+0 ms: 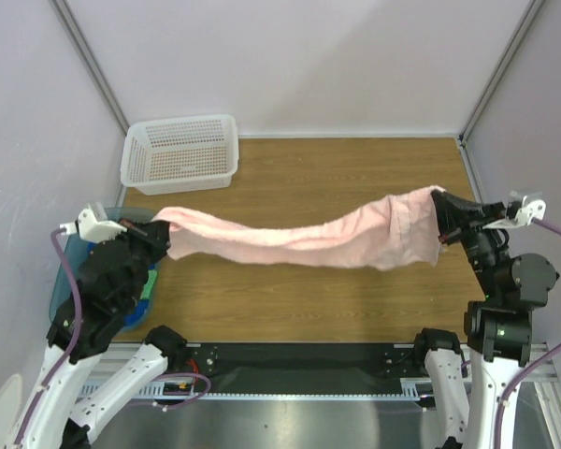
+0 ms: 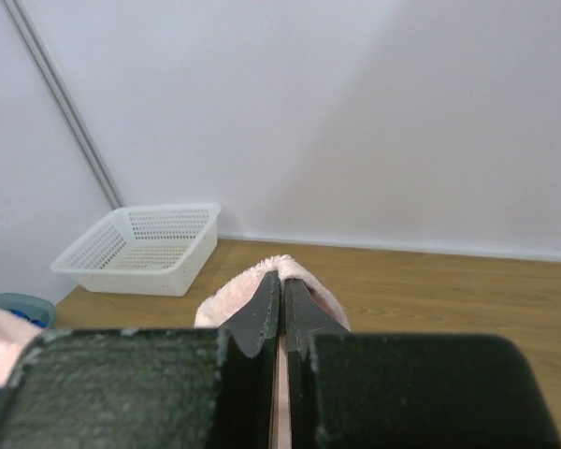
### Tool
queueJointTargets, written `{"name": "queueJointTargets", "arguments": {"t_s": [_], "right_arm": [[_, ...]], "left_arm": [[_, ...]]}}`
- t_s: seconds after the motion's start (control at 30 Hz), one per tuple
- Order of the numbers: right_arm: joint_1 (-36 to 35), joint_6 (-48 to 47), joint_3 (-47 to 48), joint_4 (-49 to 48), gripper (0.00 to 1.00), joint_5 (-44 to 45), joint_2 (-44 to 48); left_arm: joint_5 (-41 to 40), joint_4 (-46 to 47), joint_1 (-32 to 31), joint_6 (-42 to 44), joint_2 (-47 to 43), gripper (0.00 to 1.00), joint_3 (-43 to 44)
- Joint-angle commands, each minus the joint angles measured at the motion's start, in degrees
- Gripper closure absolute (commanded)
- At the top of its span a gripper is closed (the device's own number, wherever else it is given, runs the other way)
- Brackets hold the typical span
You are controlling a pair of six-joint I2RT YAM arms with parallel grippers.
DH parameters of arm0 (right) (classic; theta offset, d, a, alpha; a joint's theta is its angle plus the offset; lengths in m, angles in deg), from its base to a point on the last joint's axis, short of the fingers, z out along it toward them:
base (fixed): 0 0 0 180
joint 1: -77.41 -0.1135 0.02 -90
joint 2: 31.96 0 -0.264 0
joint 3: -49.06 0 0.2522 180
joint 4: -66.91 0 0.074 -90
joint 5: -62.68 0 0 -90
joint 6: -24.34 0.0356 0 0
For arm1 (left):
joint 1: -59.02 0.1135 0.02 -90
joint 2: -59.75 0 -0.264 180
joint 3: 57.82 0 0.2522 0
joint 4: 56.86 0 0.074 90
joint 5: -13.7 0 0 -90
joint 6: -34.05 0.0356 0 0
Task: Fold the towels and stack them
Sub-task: Flatten out the crumpled towel
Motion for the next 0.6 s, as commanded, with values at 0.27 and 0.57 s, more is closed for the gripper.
{"name": "queueJointTargets", "arguments": {"t_s": [0.27,0.57], "right_arm": [[-0.91,6.94,-9.4,12.52,1.0,6.77,-10.49],[-1.7,6.08,-13.18,1.44,1.0,10.01,-28.95]], "left_arm": [[-1.72,-9.02,0.55,-18.21,5.41,1.0,-13.81],[-1.65,3.52,4.41,-18.33,23.07,1.0,-16.2]]}}
